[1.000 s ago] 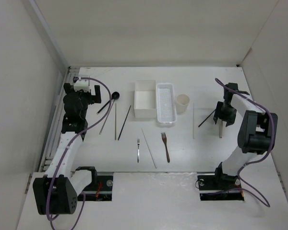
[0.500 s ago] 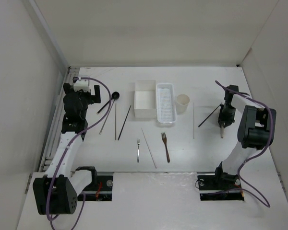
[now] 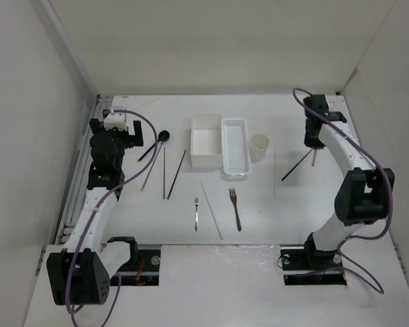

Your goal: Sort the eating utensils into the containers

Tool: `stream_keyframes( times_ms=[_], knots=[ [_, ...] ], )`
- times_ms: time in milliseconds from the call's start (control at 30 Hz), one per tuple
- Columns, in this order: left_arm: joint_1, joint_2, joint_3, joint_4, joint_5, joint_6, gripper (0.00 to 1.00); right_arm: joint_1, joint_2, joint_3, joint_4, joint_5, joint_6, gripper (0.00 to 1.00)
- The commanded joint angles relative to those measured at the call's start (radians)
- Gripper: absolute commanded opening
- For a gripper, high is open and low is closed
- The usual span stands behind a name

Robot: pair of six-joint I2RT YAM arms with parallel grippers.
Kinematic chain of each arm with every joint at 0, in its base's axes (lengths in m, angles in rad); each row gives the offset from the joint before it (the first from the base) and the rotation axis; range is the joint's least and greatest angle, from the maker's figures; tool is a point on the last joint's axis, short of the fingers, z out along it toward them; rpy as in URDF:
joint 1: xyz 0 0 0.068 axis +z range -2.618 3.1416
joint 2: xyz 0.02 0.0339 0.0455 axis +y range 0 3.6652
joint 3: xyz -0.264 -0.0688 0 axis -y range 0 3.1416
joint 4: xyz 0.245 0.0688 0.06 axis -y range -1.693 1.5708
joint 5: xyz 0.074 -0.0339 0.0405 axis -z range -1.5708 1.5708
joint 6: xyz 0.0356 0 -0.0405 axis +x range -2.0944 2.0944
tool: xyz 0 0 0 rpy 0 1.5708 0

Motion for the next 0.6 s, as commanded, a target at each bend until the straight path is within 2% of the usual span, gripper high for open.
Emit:
stream_keyframes(
  times_ms=[0,33,100,200,300,400,567],
  knots=[
    [-0.003,-0.022,0.001,0.046,0.057,-0.039,1.0,0.211,-0.087,0.194,-0.006,0.146,0.075,0.0],
    [-0.003,-0.022,0.001,0.034,0.067,-0.05,1.0,0.251,-0.061,0.236,-0.006,0.146,0.103,0.0],
    [-0.003,-0.022,0.01,0.023,0.086,-0.05,1.0,0.335,-0.025,0.349,-0.006,0.039,0.136,0.0],
    [-0.003,-0.022,0.01,0.013,0.087,-0.05,1.0,0.41,0.038,0.377,0.106,-0.13,0.172,0.0],
    [-0.003,-0.032,0.01,-0.009,0.068,-0.05,1.0,0.423,0.12,0.397,0.175,-0.26,0.207,0.0],
    [-0.003,-0.041,0.01,-0.036,0.068,-0.041,1.0,0.475,0.19,0.469,0.152,-0.23,0.204,0.0],
    [-0.003,-0.052,-0.014,-0.037,0.057,-0.05,1.0,0.608,0.209,0.592,0.174,-0.119,0.141,0.0]
  ],
)
